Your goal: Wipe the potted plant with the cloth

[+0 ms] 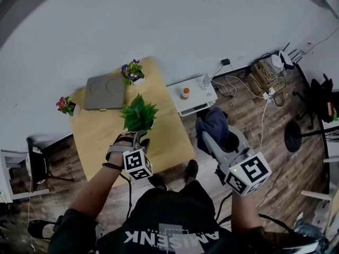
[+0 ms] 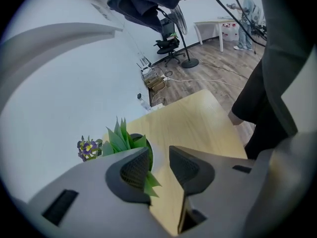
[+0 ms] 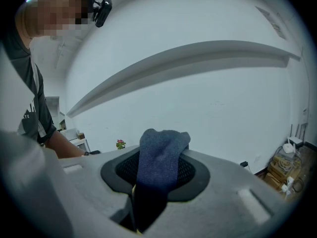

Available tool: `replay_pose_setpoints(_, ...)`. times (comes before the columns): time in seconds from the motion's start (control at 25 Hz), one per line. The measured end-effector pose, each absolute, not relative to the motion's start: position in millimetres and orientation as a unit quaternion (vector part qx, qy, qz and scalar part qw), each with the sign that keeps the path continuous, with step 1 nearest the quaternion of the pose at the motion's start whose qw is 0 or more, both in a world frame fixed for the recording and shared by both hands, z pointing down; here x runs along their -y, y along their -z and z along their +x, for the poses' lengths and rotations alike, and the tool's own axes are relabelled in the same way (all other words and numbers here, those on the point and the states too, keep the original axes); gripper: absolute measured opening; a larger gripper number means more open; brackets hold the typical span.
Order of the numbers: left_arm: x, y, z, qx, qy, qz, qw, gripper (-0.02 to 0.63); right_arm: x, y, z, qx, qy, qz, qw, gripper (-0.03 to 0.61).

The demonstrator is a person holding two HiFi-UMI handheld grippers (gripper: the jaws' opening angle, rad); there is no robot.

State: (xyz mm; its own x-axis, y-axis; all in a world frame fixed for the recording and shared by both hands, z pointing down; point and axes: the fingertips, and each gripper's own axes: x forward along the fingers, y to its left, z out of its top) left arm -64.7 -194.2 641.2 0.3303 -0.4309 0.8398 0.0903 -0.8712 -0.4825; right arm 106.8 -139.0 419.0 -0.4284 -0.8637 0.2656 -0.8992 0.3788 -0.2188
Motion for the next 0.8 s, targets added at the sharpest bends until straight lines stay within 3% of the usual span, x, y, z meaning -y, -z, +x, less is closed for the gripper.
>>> replay_pose_setpoints(0.16,187,-653,-63,-0.113,0.586,-0.778,0.199,0.126,137,-420,108,0.830,-0.166,0.530,0.052,0.127)
replay_pose_setpoints(0.68,223,-681,-80,-0.157,0.623,-0.738,0.206,0.126,131,-426,108,0.836,-0.174,0.517,0.062,0.127)
replay_pose_setpoints(0.8,227,-683,-81,-0.154,0.627,-0.731,0.221,0.090,130,-428,108,0.835,-0.176,0.517,0.062,0.127)
